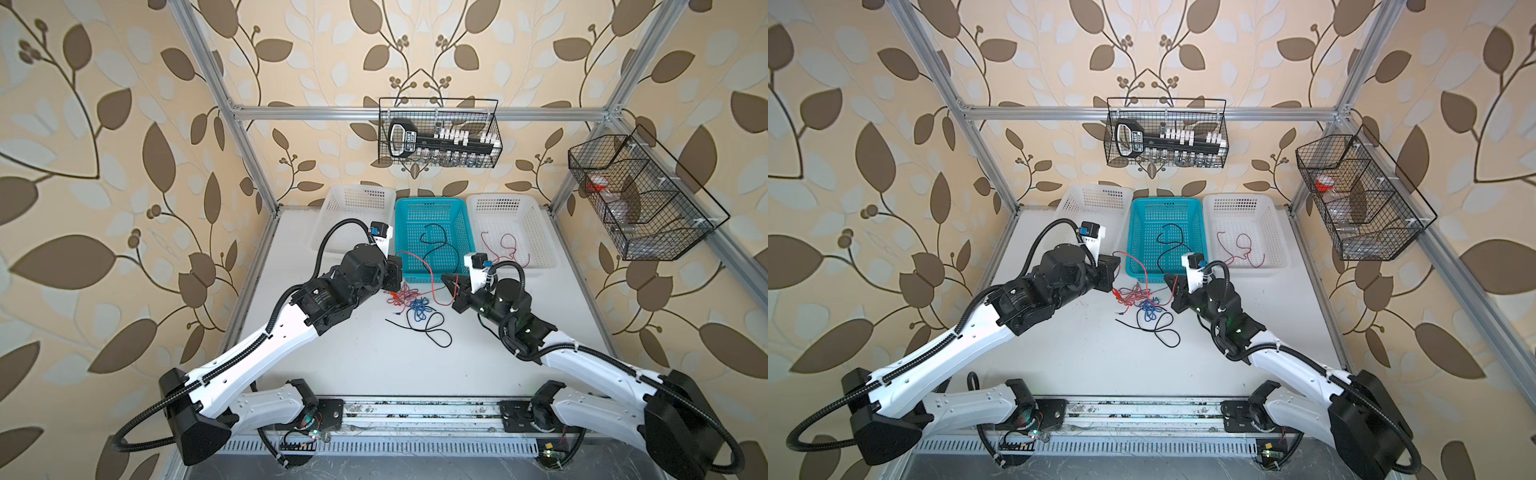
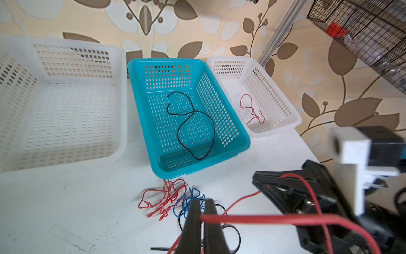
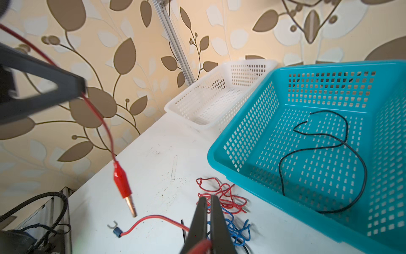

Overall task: Untangle and sort cables by color
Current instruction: Place the cable in the container.

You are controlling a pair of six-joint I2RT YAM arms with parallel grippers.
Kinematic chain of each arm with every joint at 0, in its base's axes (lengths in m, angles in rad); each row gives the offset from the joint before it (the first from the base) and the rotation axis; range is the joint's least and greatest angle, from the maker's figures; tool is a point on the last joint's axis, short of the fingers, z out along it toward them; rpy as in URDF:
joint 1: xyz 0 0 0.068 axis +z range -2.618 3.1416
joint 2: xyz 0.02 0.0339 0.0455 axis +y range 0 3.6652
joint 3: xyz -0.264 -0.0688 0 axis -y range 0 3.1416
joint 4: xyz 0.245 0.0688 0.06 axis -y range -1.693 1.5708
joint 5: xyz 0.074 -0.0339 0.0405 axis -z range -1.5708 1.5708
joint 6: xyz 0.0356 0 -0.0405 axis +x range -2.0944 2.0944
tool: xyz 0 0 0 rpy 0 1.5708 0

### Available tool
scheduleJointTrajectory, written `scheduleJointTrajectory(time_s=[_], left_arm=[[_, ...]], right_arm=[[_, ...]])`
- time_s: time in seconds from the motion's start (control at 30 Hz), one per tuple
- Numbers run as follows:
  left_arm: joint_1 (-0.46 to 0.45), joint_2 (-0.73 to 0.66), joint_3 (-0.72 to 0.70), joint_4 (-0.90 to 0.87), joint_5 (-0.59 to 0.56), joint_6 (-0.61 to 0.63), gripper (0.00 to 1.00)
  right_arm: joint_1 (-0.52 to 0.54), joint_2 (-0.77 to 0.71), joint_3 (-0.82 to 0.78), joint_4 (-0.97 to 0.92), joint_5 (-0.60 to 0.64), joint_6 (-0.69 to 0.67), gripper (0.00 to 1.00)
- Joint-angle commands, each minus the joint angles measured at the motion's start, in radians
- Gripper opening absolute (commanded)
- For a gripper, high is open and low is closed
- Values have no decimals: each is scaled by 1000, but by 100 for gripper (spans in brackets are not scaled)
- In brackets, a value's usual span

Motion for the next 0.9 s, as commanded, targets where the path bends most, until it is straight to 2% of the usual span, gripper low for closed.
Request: scheduleJointTrajectory(time_s=[0.0, 0.3, 0.53, 0.87], left_arm=[[10, 32, -12, 13, 0, 11, 0], [9, 109, -5, 52, 150, 16, 0], [9, 123, -12, 134, 267, 13, 0], [9, 154, 1, 193, 387, -66, 0]], right_arm=[[-3, -66, 8, -133, -84, -61, 0], [6, -171, 34, -175, -110, -93, 0], [84, -88, 106, -223, -127, -171, 0], [103, -12, 109, -106, -107, -122, 0]])
